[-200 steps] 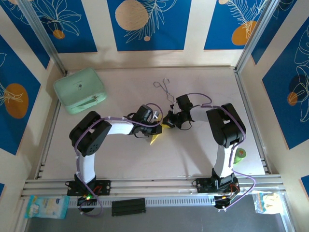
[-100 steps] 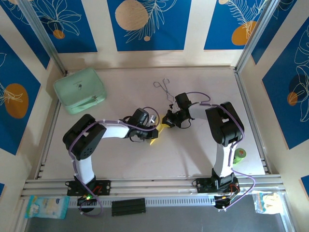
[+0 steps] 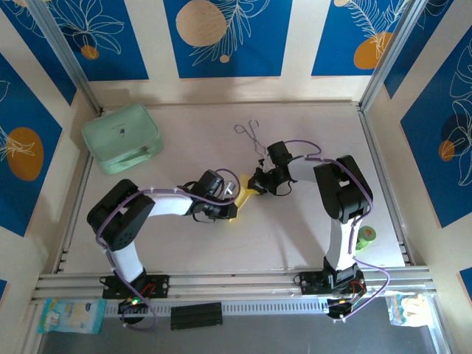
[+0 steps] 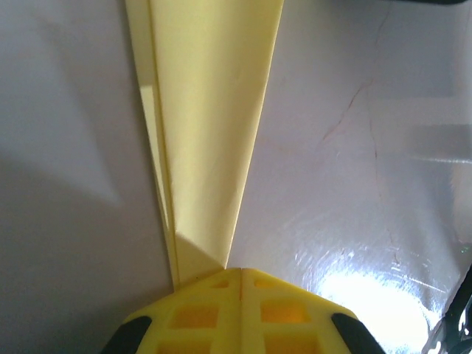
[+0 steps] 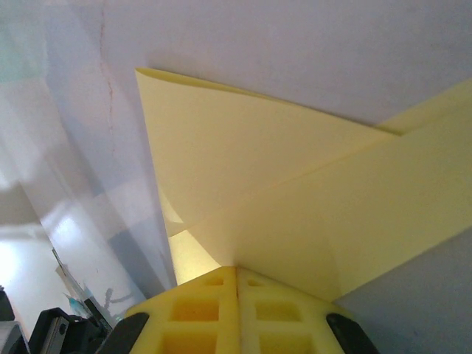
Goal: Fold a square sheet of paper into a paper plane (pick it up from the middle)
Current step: Fifth fold the wing at the center of the table.
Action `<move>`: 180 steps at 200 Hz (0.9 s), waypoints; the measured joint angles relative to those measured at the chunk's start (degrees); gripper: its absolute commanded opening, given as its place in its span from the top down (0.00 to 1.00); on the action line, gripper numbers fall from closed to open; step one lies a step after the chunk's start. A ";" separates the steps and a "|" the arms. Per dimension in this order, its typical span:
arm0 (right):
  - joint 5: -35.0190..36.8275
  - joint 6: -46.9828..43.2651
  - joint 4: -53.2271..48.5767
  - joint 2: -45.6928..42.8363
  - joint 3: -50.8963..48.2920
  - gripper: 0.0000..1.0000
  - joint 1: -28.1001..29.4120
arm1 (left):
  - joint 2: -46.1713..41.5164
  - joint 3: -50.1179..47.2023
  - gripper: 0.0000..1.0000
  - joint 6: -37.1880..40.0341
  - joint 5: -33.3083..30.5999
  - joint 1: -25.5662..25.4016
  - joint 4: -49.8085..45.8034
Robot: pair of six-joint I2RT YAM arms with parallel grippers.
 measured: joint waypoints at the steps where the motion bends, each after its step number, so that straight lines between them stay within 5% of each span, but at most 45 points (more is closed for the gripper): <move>1: 0.00 0.00 0.02 0.00 0.00 0.98 0.00 | -0.04 -0.04 1.00 0.00 0.00 0.00 -0.04; 82: -0.13 -0.20 -0.33 0.13 0.28 0.98 0.00 | -3.93 -3.89 1.00 0.26 0.02 -0.48 -2.32; 126: -0.85 -0.81 0.13 -0.11 0.09 0.89 0.09 | -7.54 -4.15 1.00 0.35 -0.33 -0.68 -8.31; 154: -0.13 -1.53 -2.36 -2.01 0.24 0.80 0.74 | -13.40 -3.80 0.88 -0.74 -2.25 -0.37 -10.01; 180: 2.05 -2.01 -7.26 -7.04 2.97 0.65 1.90 | -18.56 -2.73 0.59 -0.85 -6.49 1.22 -11.80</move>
